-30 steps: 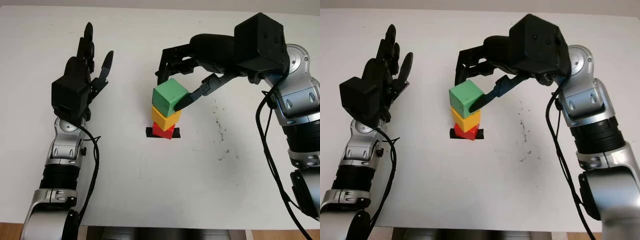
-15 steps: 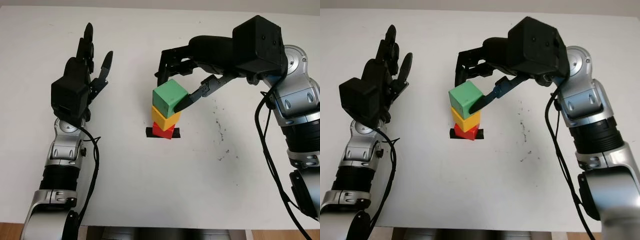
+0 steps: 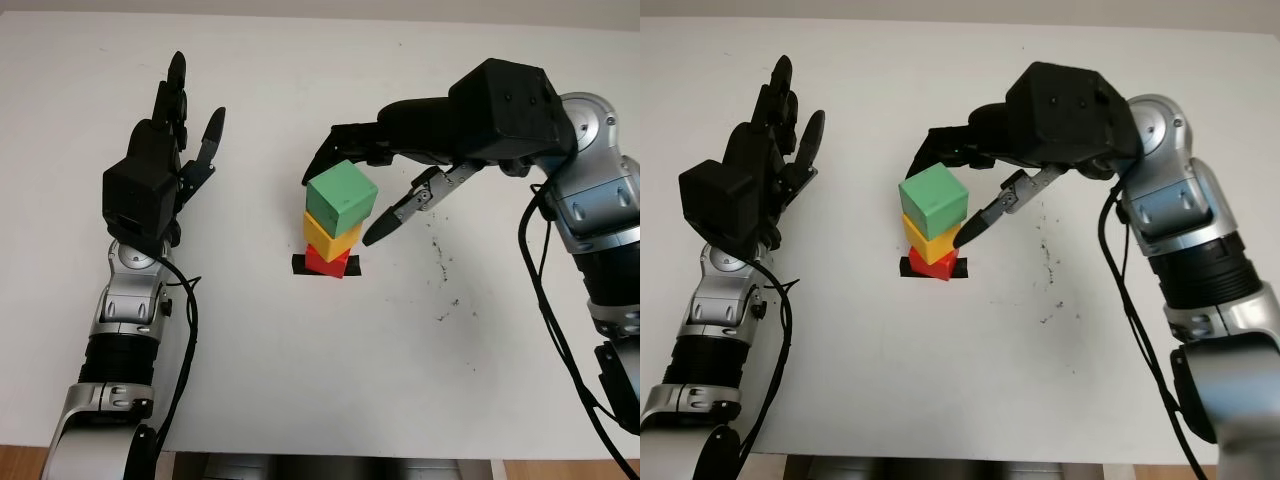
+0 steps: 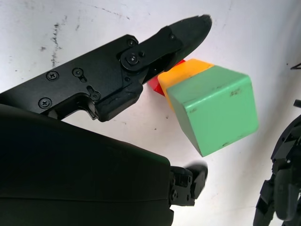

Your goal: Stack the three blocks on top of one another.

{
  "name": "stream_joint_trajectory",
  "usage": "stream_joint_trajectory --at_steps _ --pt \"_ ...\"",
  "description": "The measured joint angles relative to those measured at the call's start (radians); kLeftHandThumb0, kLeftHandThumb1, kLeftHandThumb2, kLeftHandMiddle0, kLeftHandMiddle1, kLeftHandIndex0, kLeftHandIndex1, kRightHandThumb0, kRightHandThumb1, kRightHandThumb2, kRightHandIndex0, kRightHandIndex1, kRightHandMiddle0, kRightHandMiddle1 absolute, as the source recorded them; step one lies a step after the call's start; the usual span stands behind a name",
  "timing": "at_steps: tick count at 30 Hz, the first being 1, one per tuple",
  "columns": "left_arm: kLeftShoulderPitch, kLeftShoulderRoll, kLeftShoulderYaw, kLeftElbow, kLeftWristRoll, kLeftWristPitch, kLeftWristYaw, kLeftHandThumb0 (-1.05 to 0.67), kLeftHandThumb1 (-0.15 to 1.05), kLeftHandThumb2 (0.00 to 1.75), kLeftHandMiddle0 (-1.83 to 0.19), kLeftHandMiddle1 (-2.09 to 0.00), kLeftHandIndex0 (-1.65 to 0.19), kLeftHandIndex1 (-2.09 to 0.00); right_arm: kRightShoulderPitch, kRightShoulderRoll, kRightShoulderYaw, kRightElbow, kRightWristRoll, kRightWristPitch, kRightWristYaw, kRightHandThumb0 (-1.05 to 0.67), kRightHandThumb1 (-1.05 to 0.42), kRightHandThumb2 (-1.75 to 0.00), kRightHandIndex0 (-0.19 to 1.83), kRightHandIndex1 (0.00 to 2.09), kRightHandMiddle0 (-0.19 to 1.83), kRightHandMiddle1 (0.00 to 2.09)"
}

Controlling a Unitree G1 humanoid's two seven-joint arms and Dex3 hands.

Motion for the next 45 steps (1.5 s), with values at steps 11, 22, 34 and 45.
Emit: stream_joint_trajectory --at_steps 11,22,34,45 --pt "0.0 -0.001 0.0 0.0 0.002 0.008 0.001 -0.71 1.05 0.44 0.03 -0.05 0.01 -0.06 0.051 -0.039 -0.108 -0.125 0.097 0.006 -0.013 -1.04 -0.93 -0.07 -0.19 0.0 -0.19 0.0" --pt "0.043 -0.005 -0.002 -0.033 -0.01 0.044 -0.023 -0.69 1.05 0.45 0.05 -0.05 0.04 -0.05 0.288 0.118 -0.396 -0.117 0.256 0.099 -0.457 -0.88 -1.05 -0.68 -0.19 0.0 -0.19 0.0" --pt "0.071 -0.009 0.005 -0.066 -0.032 0.038 -0.048 -0.67 1.05 0.46 0.03 -0.06 0.02 -0.06 0.401 0.258 -0.428 -0.077 0.273 0.163 -0.742 -0.79 -1.05 -0.72 -0.19 0.0 -0.19 0.0" --pt "0.102 -0.033 0.009 -0.107 -0.09 0.052 -0.056 -0.66 1.05 0.48 0.07 -0.04 0.05 -0.04 0.408 0.362 -0.414 -0.031 0.28 0.202 -0.868 -0.78 -1.05 -0.71 -0.19 0.0 -0.19 0.0"
